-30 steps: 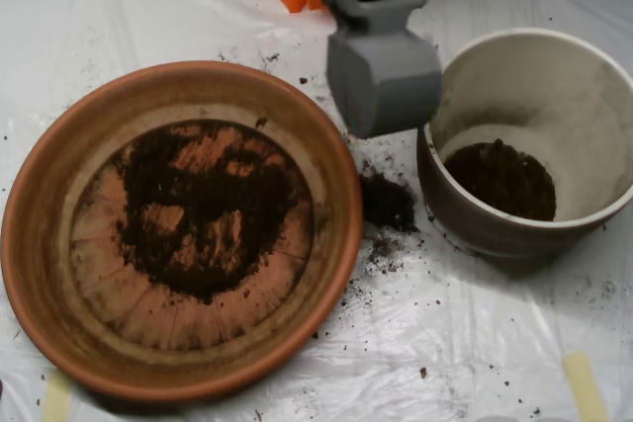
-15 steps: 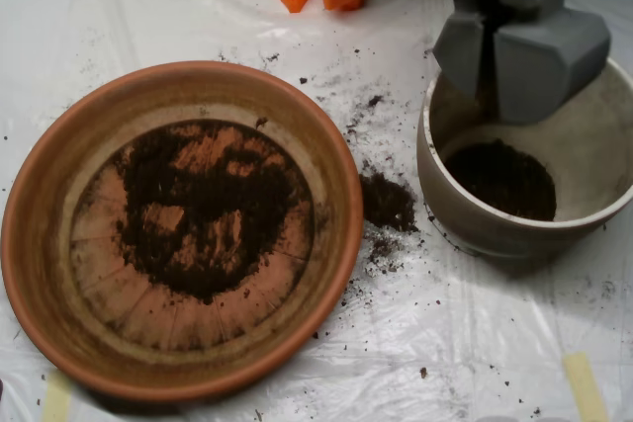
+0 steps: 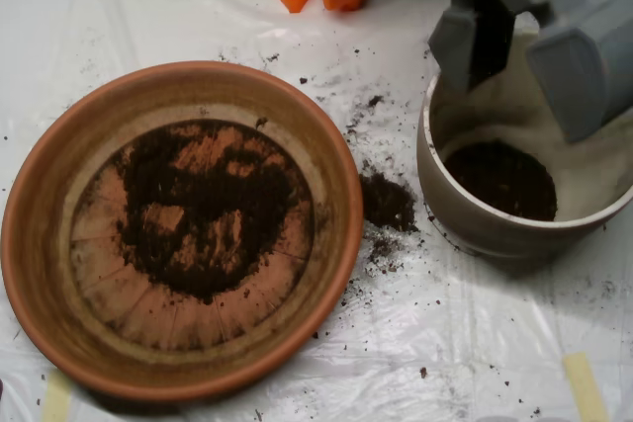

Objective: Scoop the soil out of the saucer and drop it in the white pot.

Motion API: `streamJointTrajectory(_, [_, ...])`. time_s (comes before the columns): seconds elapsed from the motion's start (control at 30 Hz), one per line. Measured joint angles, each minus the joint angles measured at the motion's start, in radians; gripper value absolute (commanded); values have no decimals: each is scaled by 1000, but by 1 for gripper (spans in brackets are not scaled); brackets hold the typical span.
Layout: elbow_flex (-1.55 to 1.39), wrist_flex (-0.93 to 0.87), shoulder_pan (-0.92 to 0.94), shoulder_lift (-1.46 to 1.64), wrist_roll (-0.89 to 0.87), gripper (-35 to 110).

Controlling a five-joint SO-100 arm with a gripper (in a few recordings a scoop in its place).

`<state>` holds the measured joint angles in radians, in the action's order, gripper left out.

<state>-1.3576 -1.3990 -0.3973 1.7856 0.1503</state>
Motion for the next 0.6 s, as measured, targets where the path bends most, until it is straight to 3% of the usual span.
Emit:
streamJointTrajectory(0.33, [-51, 54, 304, 176, -149, 35])
streamJointTrajectory(0.6, [-416, 161, 453, 262, -132, 38])
